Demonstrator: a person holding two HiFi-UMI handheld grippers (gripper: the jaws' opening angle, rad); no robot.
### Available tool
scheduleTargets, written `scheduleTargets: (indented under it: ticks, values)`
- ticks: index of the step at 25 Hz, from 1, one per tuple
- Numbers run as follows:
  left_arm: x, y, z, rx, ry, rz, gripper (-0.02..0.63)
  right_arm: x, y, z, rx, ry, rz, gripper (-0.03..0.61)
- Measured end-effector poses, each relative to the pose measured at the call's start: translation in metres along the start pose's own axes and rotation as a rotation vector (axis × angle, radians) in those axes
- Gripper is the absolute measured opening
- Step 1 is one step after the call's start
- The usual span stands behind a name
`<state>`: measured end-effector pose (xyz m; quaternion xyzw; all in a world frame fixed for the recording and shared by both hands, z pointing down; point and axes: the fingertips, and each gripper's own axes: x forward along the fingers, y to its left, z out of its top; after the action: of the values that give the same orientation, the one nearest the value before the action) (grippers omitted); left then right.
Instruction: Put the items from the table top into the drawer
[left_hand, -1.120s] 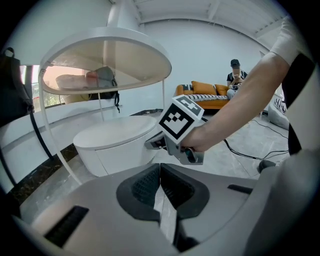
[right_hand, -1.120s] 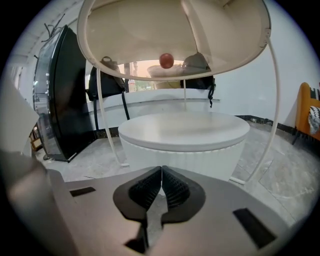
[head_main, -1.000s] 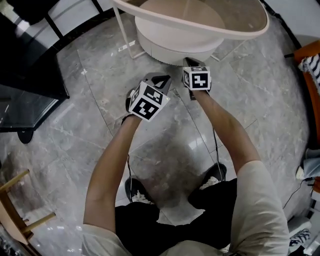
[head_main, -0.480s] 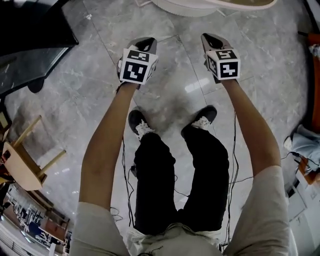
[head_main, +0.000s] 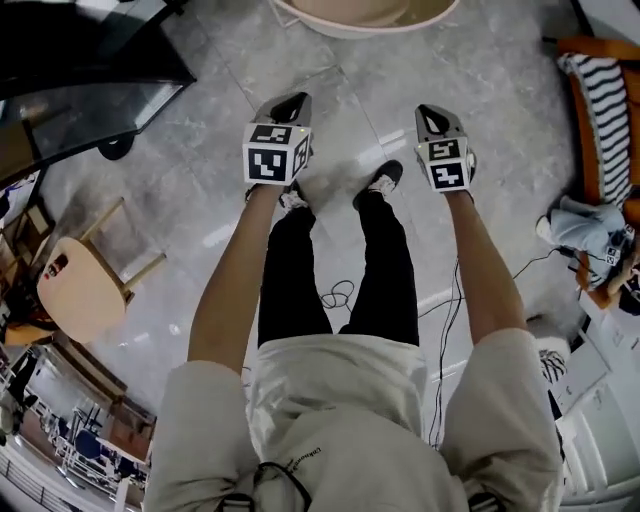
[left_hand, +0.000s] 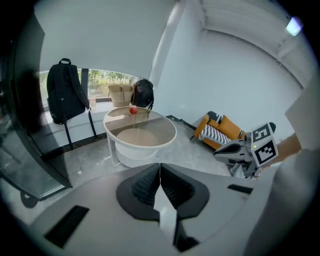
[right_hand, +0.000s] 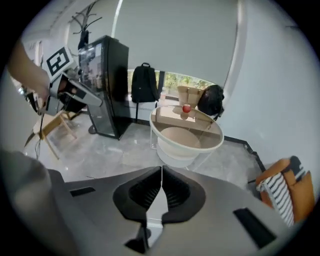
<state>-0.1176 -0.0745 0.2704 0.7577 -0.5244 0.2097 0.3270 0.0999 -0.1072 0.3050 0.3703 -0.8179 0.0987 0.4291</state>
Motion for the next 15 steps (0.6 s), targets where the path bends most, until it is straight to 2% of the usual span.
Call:
scheduleTargets:
  ticks: [3, 6, 10, 15]
  values:
    - [-0.073, -0.054, 0.032, -0.004, -0.021, -0.038, 0.021, -0.105, 0.011, 0.03, 0.14, -0.047, -0.024, 0.035]
    - [-0.122, -0.098, 0.056, -0.038, -0.038, -0.056, 0.021, -0.183, 0.025, 0.071, 0.293, -0.153, 0.001, 0.035]
    - [-0.153, -0.151, 0.078, -0.088, -0.038, -0.026, 0.021, -0.248, 0.034, 0.102, 0.449, -0.26, 0.04, 0.035]
    - [-0.19, -0.217, 0.092, -0.093, -0.119, -0.048, 0.021, -0.308, 0.042, 0.101, 0.636, -0.333, 0.027, 0.035]
